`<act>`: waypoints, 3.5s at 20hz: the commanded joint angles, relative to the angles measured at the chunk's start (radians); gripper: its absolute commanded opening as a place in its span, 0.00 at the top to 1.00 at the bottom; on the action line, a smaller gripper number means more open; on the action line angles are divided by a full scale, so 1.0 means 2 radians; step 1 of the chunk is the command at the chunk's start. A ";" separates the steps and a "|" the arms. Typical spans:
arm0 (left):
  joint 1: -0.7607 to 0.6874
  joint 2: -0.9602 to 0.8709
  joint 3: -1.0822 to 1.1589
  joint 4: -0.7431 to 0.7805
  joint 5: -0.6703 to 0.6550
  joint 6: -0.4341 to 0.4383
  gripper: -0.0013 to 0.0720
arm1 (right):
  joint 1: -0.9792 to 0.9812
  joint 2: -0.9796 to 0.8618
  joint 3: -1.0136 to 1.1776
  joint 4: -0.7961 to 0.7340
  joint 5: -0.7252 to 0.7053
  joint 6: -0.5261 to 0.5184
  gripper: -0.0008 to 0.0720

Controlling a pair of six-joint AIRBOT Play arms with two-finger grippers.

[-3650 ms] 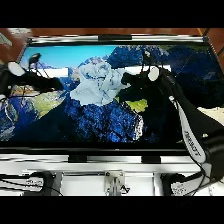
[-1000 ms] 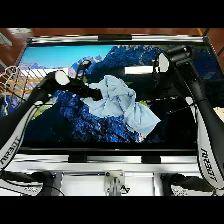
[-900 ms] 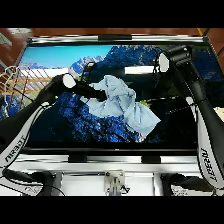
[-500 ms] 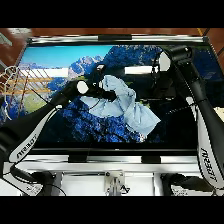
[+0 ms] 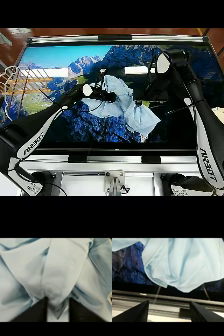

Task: Fold the shirts.

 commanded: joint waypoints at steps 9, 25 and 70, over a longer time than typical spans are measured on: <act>0.026 0.007 0.038 0.042 -0.061 0.014 0.91 | 0.000 -0.024 -0.113 0.042 -0.179 0.049 0.11; 0.063 0.102 0.038 0.106 -0.109 0.030 0.91 | 0.008 -0.089 -0.078 0.139 -0.258 -0.065 0.91; 0.135 0.197 -0.131 0.114 -0.033 0.085 0.05 | 0.051 -0.126 0.129 0.003 -0.011 0.006 0.05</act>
